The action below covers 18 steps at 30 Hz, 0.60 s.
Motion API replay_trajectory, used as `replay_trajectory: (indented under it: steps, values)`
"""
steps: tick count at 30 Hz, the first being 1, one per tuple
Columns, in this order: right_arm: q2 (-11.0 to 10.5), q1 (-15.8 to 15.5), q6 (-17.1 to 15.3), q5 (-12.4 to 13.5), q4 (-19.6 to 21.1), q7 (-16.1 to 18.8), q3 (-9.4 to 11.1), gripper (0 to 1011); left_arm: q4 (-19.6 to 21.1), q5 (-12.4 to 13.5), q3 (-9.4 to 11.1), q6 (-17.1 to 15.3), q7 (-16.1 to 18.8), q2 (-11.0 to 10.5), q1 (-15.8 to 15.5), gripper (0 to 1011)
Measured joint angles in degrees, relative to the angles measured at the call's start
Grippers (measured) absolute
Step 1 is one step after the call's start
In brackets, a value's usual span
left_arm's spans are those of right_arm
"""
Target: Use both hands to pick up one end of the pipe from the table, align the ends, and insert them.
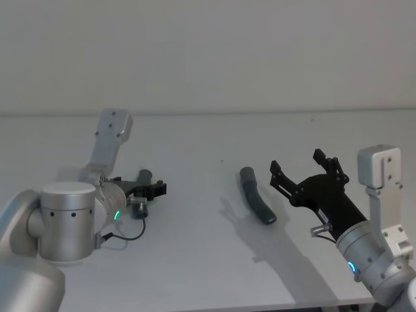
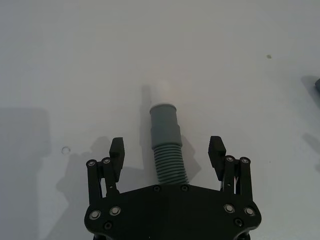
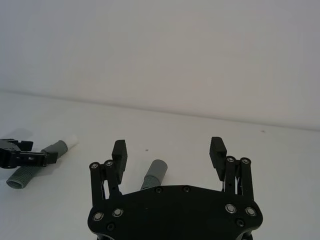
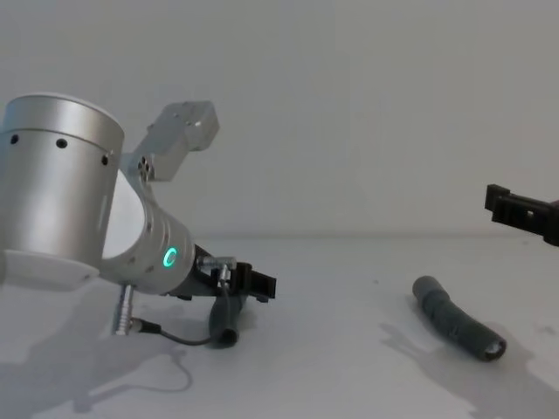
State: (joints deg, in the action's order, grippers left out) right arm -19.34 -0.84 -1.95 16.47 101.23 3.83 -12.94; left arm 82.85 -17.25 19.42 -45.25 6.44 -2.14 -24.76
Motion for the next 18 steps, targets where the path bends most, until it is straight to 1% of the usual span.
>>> replay_trajectory:
  steps: [18]
  values:
    - [0.0, 0.0, 0.0, 0.0, 0.0, 0.0, 0.0, 1004, -3.62, 1.17, 0.23, 0.62, -0.28, 1.31, -1.54, 1001]
